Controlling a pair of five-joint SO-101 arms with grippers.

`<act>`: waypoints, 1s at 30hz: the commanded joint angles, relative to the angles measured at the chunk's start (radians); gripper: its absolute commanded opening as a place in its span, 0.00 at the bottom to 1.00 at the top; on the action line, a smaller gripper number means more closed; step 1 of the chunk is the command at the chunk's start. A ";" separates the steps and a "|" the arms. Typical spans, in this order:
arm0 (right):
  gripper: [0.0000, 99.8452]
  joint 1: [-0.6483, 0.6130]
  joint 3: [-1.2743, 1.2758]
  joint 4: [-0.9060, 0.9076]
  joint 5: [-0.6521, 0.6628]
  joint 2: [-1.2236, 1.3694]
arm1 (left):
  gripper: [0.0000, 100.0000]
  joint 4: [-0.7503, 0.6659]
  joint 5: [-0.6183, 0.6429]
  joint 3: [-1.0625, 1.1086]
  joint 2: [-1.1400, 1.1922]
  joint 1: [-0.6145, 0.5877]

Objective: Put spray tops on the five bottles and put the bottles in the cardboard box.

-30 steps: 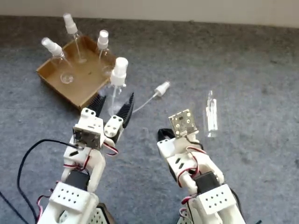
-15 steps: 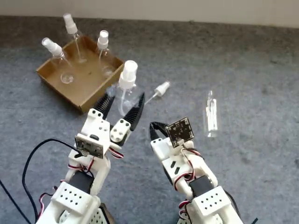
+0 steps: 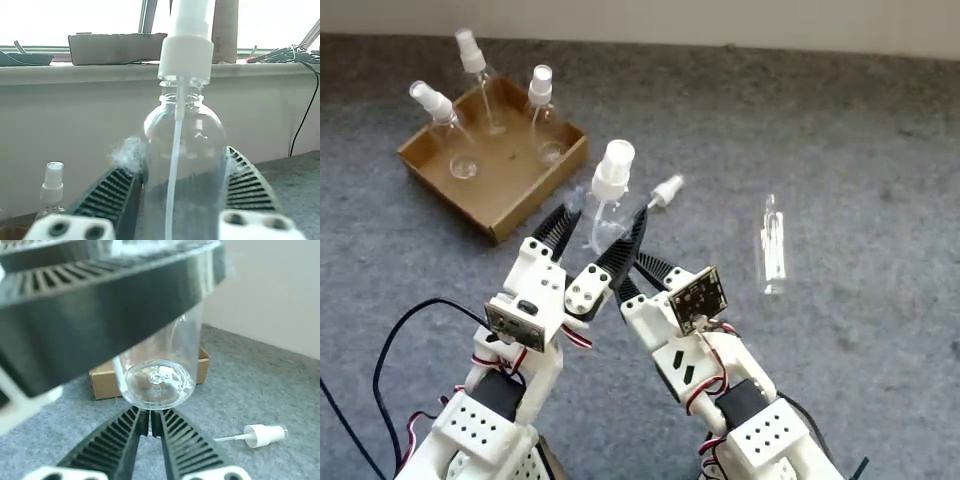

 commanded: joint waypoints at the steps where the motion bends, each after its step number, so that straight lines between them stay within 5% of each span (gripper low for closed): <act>1: 0.00 -0.019 0.130 -0.039 0.009 -0.012 | 0.10 -0.011 0.012 0.024 0.005 0.028; 30: 0.00 0.062 0.128 -0.035 0.011 -0.012 | 0.10 0.051 0.009 0.024 -0.001 0.085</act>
